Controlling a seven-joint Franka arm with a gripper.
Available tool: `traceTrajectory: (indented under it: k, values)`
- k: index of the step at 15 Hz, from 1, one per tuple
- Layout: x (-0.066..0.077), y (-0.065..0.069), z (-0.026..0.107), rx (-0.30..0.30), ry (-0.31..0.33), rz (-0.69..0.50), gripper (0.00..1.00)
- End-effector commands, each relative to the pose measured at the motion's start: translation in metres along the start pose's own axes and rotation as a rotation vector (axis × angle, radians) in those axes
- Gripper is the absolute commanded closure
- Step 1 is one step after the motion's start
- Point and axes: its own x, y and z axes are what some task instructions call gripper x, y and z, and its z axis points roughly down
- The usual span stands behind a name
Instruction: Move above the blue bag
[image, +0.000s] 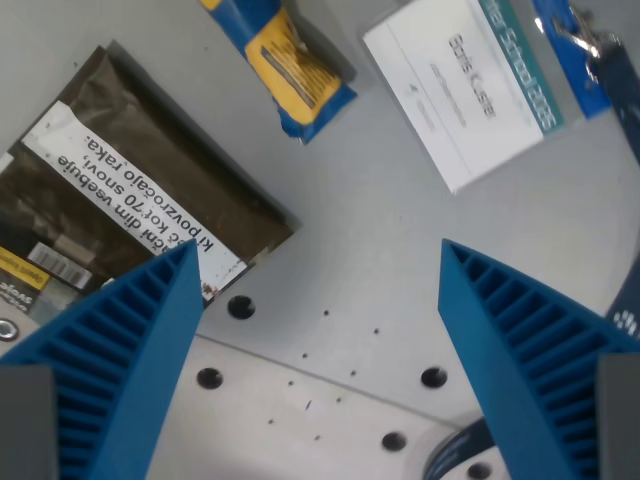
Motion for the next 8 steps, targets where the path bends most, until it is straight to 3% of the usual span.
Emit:
traceTrajectory:
  k: [1,8]
  values:
    - [0.012,-0.006,0.012,0.033,0.022,-0.284,0.0]
    - [0.034,-0.015,0.043,0.044,0.016,-0.514,0.0]
